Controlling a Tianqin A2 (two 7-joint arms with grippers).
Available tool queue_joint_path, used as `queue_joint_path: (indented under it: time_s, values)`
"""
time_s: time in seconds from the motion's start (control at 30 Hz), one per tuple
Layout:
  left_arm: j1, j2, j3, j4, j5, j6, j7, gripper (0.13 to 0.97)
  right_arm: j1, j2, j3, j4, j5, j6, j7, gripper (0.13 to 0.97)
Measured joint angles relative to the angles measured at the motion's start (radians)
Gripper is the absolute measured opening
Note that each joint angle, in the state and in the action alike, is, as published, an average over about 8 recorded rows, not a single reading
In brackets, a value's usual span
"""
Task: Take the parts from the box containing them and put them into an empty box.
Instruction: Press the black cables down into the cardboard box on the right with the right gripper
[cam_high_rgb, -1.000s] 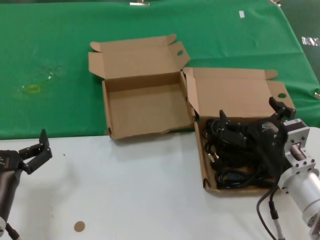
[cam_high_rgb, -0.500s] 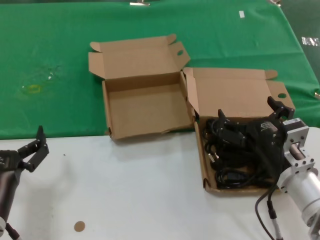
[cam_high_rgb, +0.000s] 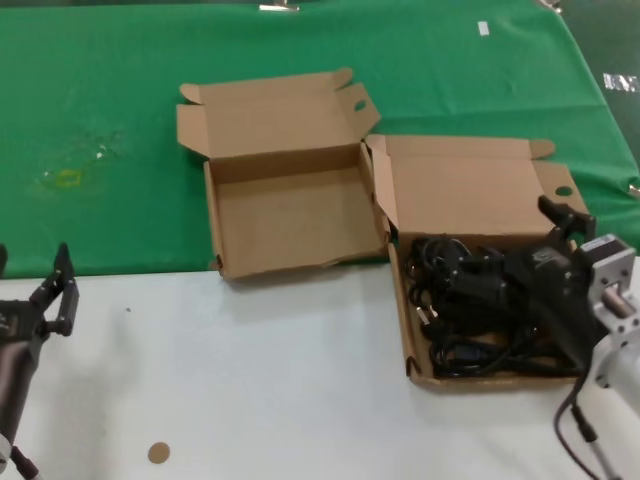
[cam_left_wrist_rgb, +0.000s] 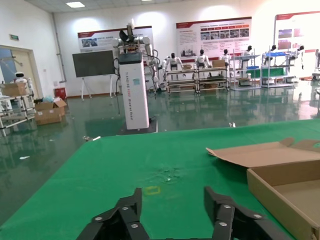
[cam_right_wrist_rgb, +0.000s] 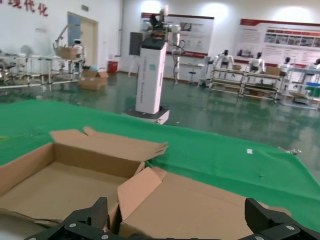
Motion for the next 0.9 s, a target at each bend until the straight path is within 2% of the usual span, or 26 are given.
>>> queue_joint_path:
  time_s: [0.1,0.37,0.4,0.53,0.67,0.9]
  values:
    - [0.000,0.000,0.000,0.000,0.000,0.000,0.000,0.551,0.022,0.094,-0.048,0.014,0.046,0.003,0.018,0.966]
    - [0.000,0.000,0.000,0.000,0.000,0.000,0.000,0.346,0.177,0.359,-0.237,0.019,0.138,-0.070,0.159,0.966]
    - [0.000,0.000,0.000,0.000,0.000,0.000,0.000,0.346,0.203,0.388,-0.264,0.017,0.133,-0.092,0.187,0.966]
    - [0.000,0.000,0.000,0.000,0.000,0.000,0.000,0.281,0.308,0.477,-0.349,-0.001,0.062,-0.216,0.304,0.966]
    - [0.000,0.000,0.000,0.000,0.000,0.000,0.000,0.215,0.398,0.518,-0.381,-0.027,-0.043,-0.374,0.383,0.966]
    - [0.000,0.000,0.000,0.000,0.000,0.000,0.000,0.171,0.542,0.513,-0.385,-0.082,-0.196,-0.685,0.389,0.966]
